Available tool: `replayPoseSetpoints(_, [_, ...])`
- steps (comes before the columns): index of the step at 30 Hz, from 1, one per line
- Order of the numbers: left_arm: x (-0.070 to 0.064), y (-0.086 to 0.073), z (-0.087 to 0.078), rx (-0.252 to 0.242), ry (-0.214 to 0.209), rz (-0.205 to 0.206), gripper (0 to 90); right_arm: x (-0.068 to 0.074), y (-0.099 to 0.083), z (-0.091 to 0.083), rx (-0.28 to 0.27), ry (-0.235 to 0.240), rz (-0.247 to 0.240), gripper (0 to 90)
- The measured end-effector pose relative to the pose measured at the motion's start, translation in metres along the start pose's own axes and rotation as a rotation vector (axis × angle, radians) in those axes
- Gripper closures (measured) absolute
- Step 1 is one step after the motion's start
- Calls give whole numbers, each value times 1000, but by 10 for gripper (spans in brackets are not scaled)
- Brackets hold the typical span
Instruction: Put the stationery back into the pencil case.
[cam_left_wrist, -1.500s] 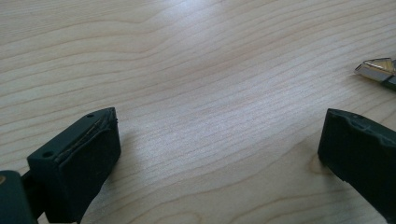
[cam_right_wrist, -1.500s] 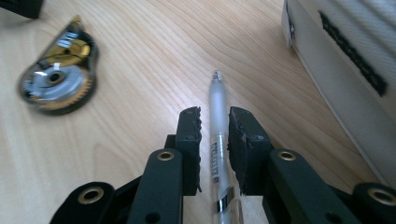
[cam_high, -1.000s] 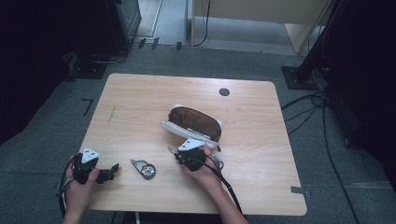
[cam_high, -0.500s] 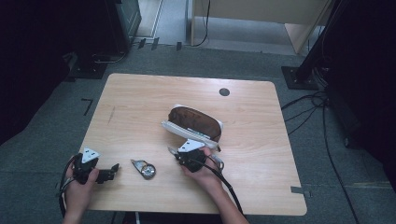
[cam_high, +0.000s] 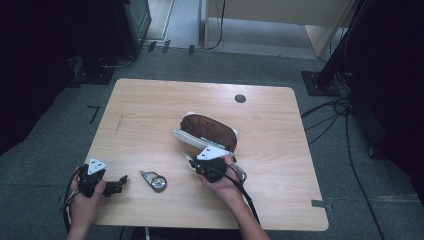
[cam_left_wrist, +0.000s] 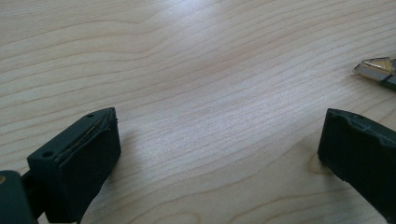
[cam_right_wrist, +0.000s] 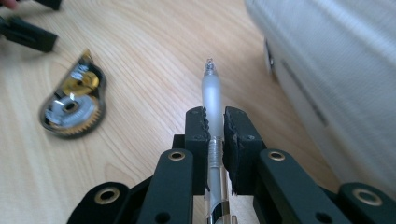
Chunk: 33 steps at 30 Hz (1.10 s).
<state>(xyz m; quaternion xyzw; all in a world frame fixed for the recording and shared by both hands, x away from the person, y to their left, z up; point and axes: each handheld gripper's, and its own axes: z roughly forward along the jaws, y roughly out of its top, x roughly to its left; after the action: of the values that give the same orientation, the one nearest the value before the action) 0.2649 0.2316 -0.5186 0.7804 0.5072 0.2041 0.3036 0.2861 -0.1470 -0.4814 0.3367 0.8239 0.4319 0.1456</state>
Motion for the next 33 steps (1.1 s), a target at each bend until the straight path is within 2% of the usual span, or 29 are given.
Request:
replayPoseSetpoints(22, [0, 0, 0, 0, 0, 0, 0, -18, 39, -55, -77, -8, -15, 806])
replayPoseSetpoints(28, [0, 0, 0, 0, 0, -1, 0, -28, 49, -66, -99, -3, -8, 806])
replayPoseSetpoints(33, [0, 0, 0, 0, 0, 0, 0, -39, 59, -74, -109, -28, -20, 806])
